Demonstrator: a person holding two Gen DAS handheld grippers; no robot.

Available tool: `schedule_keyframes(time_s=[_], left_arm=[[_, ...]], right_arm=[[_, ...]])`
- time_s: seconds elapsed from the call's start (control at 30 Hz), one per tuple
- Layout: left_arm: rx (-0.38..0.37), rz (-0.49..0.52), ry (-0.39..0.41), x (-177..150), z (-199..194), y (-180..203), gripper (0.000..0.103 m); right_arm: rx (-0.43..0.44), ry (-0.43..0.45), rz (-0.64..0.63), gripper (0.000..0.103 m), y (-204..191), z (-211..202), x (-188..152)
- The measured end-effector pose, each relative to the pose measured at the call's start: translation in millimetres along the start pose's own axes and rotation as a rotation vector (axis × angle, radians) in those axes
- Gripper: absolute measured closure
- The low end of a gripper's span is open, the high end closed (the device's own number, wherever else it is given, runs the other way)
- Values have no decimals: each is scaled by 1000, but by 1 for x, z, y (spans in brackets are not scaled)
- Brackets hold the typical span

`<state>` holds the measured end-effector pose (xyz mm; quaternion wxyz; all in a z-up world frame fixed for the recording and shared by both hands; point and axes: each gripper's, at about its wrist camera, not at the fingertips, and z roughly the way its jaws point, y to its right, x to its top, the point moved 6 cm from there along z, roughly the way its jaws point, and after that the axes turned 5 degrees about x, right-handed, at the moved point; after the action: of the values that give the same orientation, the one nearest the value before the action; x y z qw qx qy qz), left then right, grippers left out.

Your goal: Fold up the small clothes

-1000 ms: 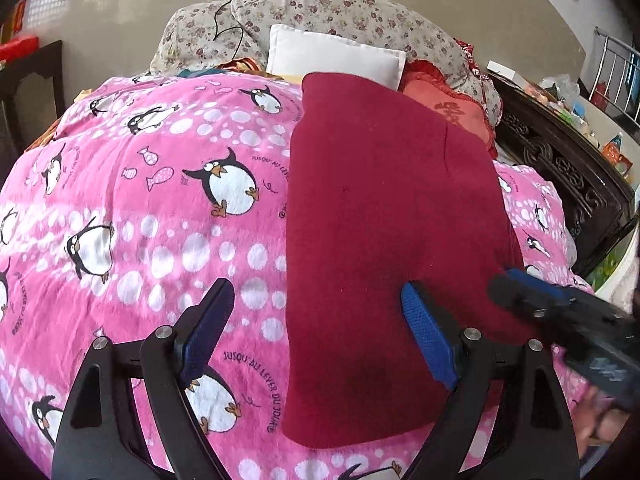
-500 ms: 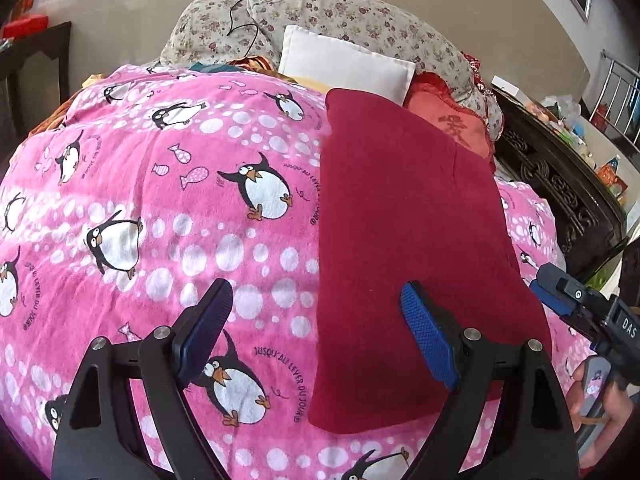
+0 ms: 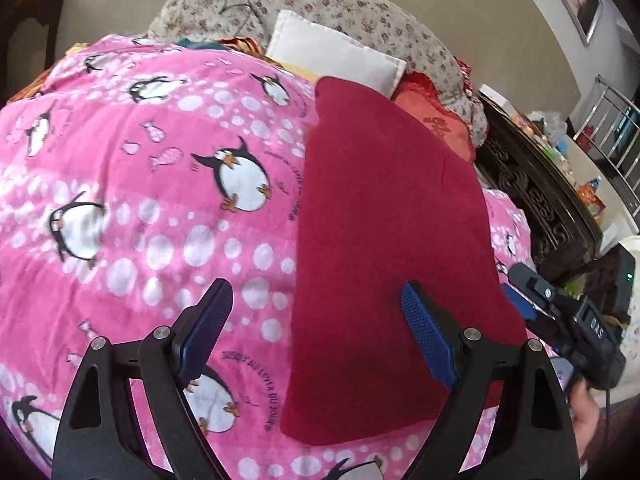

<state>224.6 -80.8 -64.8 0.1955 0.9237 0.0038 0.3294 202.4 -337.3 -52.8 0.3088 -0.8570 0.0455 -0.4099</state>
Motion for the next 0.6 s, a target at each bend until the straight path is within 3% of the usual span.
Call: schedule_keyframes(time_s=[0.27, 0.4, 0.5, 0.57, 0.6], left_arm=[[-82, 11, -63, 3, 23, 11, 12], [-85, 22, -75, 5, 32, 16, 3], [-88, 26, -65, 5, 35, 17, 3], [-79, 46, -56, 4, 33, 19, 5], [-81, 67, -56, 3, 31, 21, 16]], right_arm=[[47, -2, 28, 8, 4, 8, 9], [0, -57, -58, 4, -4, 29, 8], [-18, -84, -103, 4, -10, 44, 7], [8, -86, -114, 26, -14, 50, 8], [25, -85, -110, 40, -16, 52, 7]])
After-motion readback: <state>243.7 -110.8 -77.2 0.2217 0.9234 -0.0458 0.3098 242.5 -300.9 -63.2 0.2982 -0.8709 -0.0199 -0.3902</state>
